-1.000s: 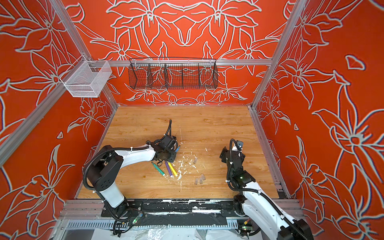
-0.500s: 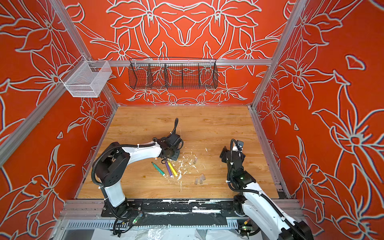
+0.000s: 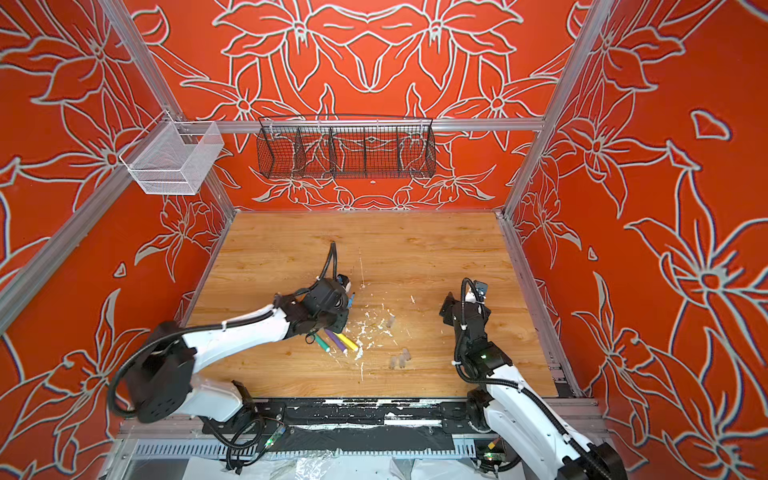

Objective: Insert the pens into the pen caps
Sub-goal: 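Lift the blue marker upright with the left gripper while the right gripper swings toward it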

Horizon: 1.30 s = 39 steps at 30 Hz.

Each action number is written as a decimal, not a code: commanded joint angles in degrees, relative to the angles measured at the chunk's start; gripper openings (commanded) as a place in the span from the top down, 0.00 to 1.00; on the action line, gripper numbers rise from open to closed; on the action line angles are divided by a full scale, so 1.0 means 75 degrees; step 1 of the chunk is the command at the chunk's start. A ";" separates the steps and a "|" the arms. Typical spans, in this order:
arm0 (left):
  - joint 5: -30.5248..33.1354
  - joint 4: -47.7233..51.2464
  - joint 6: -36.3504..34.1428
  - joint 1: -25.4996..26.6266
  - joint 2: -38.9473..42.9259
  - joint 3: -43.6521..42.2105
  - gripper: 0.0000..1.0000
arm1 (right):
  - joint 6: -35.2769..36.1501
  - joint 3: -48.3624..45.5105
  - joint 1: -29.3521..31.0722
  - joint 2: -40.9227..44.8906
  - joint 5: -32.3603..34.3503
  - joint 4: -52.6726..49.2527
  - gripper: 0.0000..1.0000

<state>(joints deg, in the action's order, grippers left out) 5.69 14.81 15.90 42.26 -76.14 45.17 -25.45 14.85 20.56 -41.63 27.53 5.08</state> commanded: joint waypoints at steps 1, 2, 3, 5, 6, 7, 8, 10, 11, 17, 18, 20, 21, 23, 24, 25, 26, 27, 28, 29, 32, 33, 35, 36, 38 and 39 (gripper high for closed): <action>-0.0734 -0.0893 -0.0023 0.0025 0.1243 -0.0657 1.00 | 0.0100 0.0140 -0.0034 -0.0086 -0.0123 0.0119 0.18; -0.0840 -0.0942 0.0002 0.0025 0.1613 -0.0773 1.00 | 0.0101 0.0144 -0.0034 -0.0116 -0.0129 0.0119 0.18; -0.0863 -0.0972 0.0075 0.0025 0.1961 -0.0817 1.00 | 0.0101 0.0153 -0.0034 -0.0113 -0.0135 0.0124 0.18; -0.0916 -0.1078 0.0273 0.0025 0.2428 -0.0837 1.00 | 0.0107 0.0141 -0.0034 -0.0100 -0.0148 0.0131 0.18; -0.1029 -0.1292 0.0360 0.0026 0.2544 -0.0907 1.00 | 0.0119 0.0139 -0.0034 -0.0101 -0.0164 0.0142 0.18; -0.1135 -0.1485 0.0439 0.0041 0.2803 -0.1002 1.00 | 0.0124 0.0135 -0.0034 -0.0098 -0.0178 0.0153 0.18; -0.1233 -0.1667 0.0497 0.0069 0.2910 -0.1125 1.00 | 0.0136 0.0141 -0.0034 -0.0119 -0.0198 0.0154 0.18; -0.1181 -0.1893 0.0565 0.0162 0.3001 -0.1400 1.00 | 0.0152 0.0152 -0.0034 -0.0155 -0.0243 0.0183 0.18; -0.1115 -0.1962 0.0614 0.0216 0.3026 -0.1575 1.00 | 0.0153 0.0169 -0.0034 -0.0179 -0.0273 0.0184 0.18; -0.0954 -0.1377 0.0489 0.0414 0.3366 -0.1709 1.00 | -0.1006 0.0894 0.0021 -0.0041 -0.2653 -0.0920 0.19; -0.0893 -0.1447 0.0468 0.0469 0.3449 -0.1765 1.00 | -0.1278 0.0891 0.0114 0.0020 -0.3219 -0.0713 0.19; -0.0886 -0.1742 0.0427 0.0512 0.3488 -0.1855 1.00 | -0.1723 0.0997 0.0603 0.0105 -0.3919 -0.0347 0.19; -0.0908 -0.1834 0.0394 0.0518 0.3415 -0.1864 1.00 | -0.1811 0.1145 0.0926 0.0129 -0.3954 -0.0347 0.19; -0.0912 -0.1856 0.0345 0.0526 0.3067 -0.1705 1.00 | -0.1897 0.1443 0.1747 0.0171 -0.3723 -0.0340 0.19; -0.0880 -0.1763 0.0327 0.0535 0.2866 -0.1565 1.00 | -0.1936 0.1485 0.2068 0.0159 -0.3680 -0.0182 0.19; -0.0806 -0.1674 0.0317 0.0561 0.2683 -0.1422 1.00 | -0.2015 0.1489 0.2347 0.0102 -0.3709 0.0125 0.18; -0.0766 -0.1719 0.0305 0.0602 0.2354 -0.1351 1.00 | -0.2160 0.1472 0.2537 -0.0018 -0.3798 0.0465 0.19; -0.0765 -0.1868 0.0268 0.0654 0.2231 -0.1341 1.00 | -0.2291 0.1472 0.2705 -0.0142 -0.3904 0.0763 0.19; -0.0771 -0.2009 0.0220 0.0706 0.2077 -0.1346 1.00 | -0.2438 0.1502 0.2838 -0.0351 -0.4022 0.1061 0.19; -0.0743 -0.2134 0.0173 0.0766 0.1952 -0.1326 1.00 | -0.2569 0.1562 0.2957 -0.0575 -0.4129 0.1280 0.20; -0.0545 -0.2162 0.0087 0.0912 0.1676 -0.1141 1.00 | -0.2742 0.1825 0.3296 -0.1230 -0.4208 0.1582 0.22; -0.0515 -0.2179 0.0061 0.0938 0.1629 -0.1108 1.00 | -0.2777 0.1866 0.3377 -0.1386 -0.4176 0.1642 0.22; -0.0481 -0.2242 0.0008 0.0992 0.1558 -0.1100 1.00 | -0.2883 0.1876 0.3491 -0.1751 -0.4127 0.1959 0.24; -0.0467 -0.2216 -0.0002 0.1009 0.1551 -0.1063 1.00 | -0.2967 0.1846 0.3526 -0.1894 -0.4109 0.2138 0.25; -0.0437 -0.2171 -0.0024 0.1054 0.1567 -0.1047 1.00 | -0.3160 0.1777 0.3597 -0.2250 -0.4173 0.2597 0.29; -0.0442 -0.2232 -0.0024 0.1078 0.1573 -0.1092 1.00 | -0.3206 0.1790 0.3628 -0.2407 -0.4224 0.2722 0.31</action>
<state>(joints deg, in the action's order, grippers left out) 1.41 0.01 16.84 49.65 -64.47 36.12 -46.28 27.35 47.07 -57.67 -2.94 19.07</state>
